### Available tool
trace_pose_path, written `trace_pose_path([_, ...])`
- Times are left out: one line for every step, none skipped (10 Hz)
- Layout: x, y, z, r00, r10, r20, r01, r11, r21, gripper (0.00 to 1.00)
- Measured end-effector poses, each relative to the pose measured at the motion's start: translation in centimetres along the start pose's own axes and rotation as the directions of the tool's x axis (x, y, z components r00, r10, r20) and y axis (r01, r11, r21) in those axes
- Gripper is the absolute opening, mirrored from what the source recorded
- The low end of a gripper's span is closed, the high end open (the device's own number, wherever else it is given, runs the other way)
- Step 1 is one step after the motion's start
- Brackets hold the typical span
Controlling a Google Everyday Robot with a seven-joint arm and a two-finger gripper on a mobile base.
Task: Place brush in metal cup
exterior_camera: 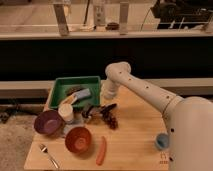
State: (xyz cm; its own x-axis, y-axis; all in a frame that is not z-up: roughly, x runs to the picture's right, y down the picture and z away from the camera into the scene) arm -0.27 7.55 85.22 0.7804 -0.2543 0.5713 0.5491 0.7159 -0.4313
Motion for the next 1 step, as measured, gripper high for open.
trace_pose_path([-0.01,0.00,0.01,1.000,0.000,0.000,0.000,1.000,0.000,0.30])
